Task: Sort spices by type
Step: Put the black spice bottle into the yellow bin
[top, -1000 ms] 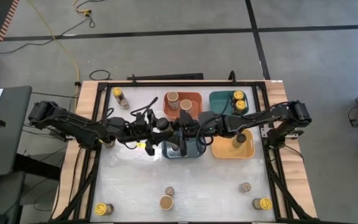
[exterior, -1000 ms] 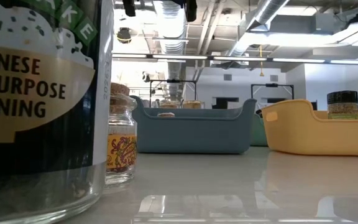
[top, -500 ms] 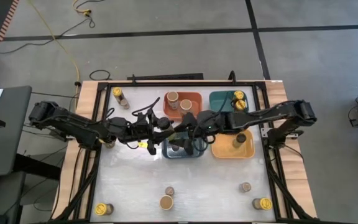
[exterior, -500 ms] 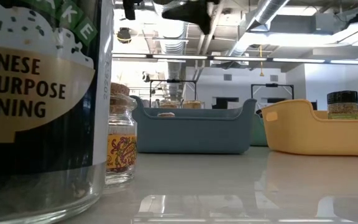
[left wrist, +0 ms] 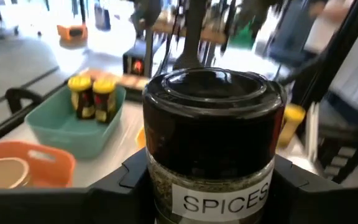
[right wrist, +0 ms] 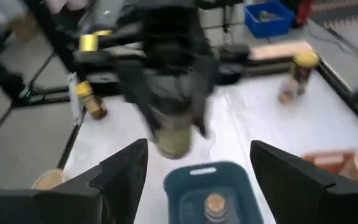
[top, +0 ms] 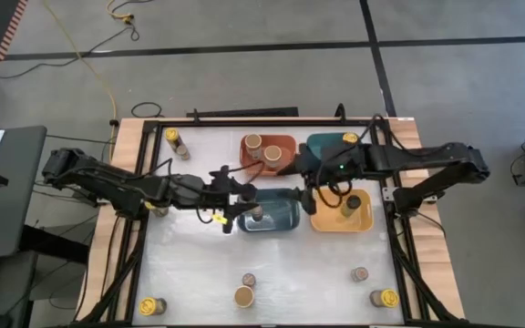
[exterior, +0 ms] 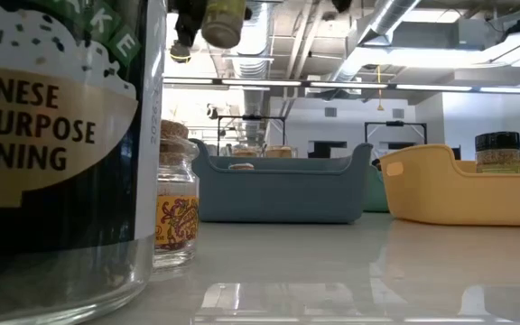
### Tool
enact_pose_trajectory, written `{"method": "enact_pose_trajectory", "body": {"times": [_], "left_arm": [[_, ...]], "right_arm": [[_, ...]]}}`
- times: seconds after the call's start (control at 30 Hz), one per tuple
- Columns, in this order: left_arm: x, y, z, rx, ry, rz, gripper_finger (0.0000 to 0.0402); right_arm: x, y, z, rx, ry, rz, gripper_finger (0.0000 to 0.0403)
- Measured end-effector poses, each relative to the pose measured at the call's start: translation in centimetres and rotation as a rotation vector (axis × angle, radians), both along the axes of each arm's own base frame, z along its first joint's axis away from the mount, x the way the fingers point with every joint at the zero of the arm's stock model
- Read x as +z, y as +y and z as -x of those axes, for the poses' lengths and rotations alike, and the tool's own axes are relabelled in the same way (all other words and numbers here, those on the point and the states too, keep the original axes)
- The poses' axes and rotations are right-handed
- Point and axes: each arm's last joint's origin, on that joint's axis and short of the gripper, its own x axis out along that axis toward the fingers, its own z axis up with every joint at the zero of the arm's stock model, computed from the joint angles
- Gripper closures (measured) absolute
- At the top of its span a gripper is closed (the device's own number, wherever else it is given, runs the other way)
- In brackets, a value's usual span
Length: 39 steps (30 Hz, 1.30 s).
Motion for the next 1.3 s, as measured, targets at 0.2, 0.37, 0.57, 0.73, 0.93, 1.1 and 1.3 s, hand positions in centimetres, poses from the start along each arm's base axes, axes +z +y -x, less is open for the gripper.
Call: {"method": "enact_pose_trajectory", "body": {"times": [0.2, 0.37, 0.57, 0.73, 0.93, 1.1, 1.3], "left_arm": [[1.0, -0.1, -0.5, -0.007, 0.087, -0.059, 0.0219], [1.0, -0.2, -0.4, -0.01, 0.095, -0.068, 0.0219], [0.7, -0.4, -0.3, -0.025, 0.122, -0.095, 0.0219], [0.8, -0.6, -0.3, -0.038, 0.121, -0.149, 0.0219], [0.6, -0.6, -0.3, -0.01, 0.141, -0.175, 0.0219], [0.7, -0.6, -0.3, -0.013, 0.134, -0.211, 0.0219], [0.9, -0.4, -0.3, 0.005, 0.118, -0.226, 0.0219]], "right_arm": [[1.6, 1.3, -3.0, 0.109, 0.181, 0.166, 0.0092], [2.4, 1.6, -5.9, 0.162, 0.248, 0.26, 0.0092], [2.8, 1.5, -8.5, 0.167, 0.236, 0.286, 0.0092], [2.3, 1.1, -9.5, 0.157, 0.285, 0.28, 0.0092], [2.0, 0.9, -10.0, 0.139, 0.295, 0.247, 0.0092], [1.9, 0.9, -9.8, 0.142, 0.315, 0.25, 0.0092], [1.3, 0.9, -10.3, 0.148, 0.325, 0.259, 0.0092]]}}
